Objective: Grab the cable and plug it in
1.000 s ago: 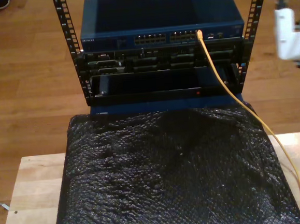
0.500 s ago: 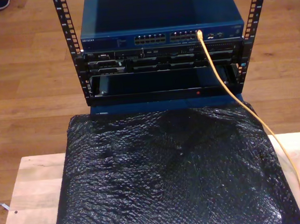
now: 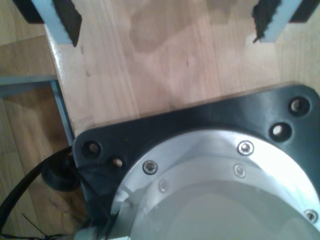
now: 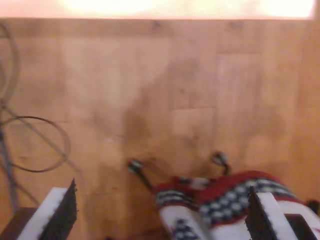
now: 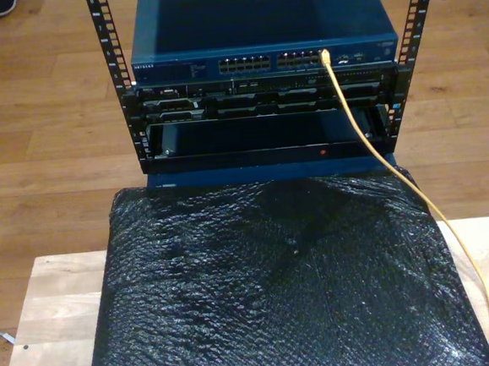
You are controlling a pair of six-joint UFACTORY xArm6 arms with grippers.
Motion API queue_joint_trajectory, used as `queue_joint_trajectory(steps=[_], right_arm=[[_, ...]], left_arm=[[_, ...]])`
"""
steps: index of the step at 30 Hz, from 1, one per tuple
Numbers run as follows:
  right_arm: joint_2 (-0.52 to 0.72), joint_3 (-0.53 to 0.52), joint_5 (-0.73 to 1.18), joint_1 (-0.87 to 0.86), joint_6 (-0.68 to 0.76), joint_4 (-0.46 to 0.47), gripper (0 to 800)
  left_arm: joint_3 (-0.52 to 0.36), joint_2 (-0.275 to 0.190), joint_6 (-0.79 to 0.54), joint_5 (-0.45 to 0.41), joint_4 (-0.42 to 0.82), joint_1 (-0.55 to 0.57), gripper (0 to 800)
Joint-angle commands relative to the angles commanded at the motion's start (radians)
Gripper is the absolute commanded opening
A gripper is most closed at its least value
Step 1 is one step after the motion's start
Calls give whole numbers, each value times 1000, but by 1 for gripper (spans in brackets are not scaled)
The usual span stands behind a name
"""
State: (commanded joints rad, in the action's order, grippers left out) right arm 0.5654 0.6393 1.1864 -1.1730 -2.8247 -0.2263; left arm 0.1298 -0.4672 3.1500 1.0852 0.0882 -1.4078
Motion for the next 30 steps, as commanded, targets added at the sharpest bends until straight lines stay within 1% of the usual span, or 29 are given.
queue_joint_trajectory(steps=[5, 11, 13, 15, 17, 21, 24, 26, 30], right_arm=[[51, -106, 8, -120, -138, 58, 799], [92, -227, 2, -218, -273, 68, 799], [114, -247, 8, -244, -319, 75, 799], [147, -272, 8, -265, -344, 104, 799], [178, -328, 5, -281, -350, 132, 799], [241, -411, -5, -302, -351, 137, 799], [241, -456, -17, -325, -362, 140, 799], [239, -480, -43, -341, -396, 140, 799], [238, -557, -143, -368, -443, 138, 799]], left_arm=[[0, 0, 0, 0, 0, 0, 800], [0, 0, 0, 0, 0, 0, 800], [0, 0, 0, 0, 0, 0, 800], [0, 0, 0, 0, 0, 0, 800], [0, 0, 0, 0, 0, 0, 800], [0, 0, 0, 0, 0, 0, 800], [0, 0, 0, 0, 0, 0, 800], [0, 0, 0, 0, 0, 0, 800], [0, 0, 0, 0, 0, 0, 800]])
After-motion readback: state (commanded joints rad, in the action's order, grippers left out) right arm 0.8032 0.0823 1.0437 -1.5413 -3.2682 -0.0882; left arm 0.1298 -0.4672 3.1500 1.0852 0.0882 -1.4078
